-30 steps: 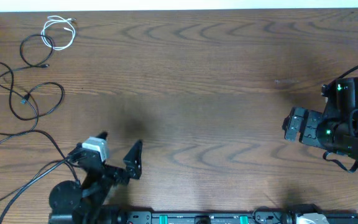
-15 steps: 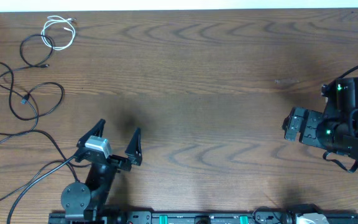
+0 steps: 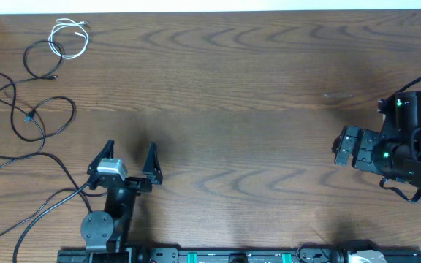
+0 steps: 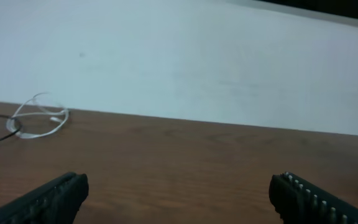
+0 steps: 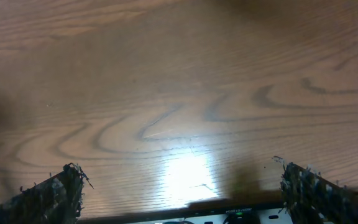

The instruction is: Untangle cables

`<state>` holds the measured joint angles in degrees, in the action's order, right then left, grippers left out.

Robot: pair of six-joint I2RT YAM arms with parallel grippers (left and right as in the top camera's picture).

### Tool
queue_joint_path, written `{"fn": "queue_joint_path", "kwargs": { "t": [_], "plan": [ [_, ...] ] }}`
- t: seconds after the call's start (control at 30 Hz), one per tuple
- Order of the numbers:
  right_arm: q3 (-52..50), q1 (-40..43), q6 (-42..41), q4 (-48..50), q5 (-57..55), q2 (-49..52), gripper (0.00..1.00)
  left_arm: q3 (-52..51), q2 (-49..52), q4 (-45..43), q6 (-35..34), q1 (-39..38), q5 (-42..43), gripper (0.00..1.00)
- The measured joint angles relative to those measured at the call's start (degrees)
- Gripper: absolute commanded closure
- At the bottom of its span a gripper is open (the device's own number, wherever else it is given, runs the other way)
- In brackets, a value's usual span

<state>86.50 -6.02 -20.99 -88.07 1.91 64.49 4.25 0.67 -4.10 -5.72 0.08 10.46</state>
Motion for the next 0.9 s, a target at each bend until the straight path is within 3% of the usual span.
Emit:
{"fn": "queue_joint_path", "kwargs": {
  "t": [0.2,0.53,0.9],
  "plan": [
    [0.00,0.00,0.00,0.00,0.00,0.00,0.01,-2.86,-0.04,-2.25,0.02,0.00,-1.64,0.03],
    [0.00,0.02,0.00,-0.02,0.00,0.00,0.01,-3.72,-0.02,4.48,0.04,0.00,-2.40,0.02],
    [0.00,0.00,0.00,0.00,0.00,0.00,0.01,-3.34,-0.09,5.22,3.15,0.00,-3.82,0.02]
  ]
}}
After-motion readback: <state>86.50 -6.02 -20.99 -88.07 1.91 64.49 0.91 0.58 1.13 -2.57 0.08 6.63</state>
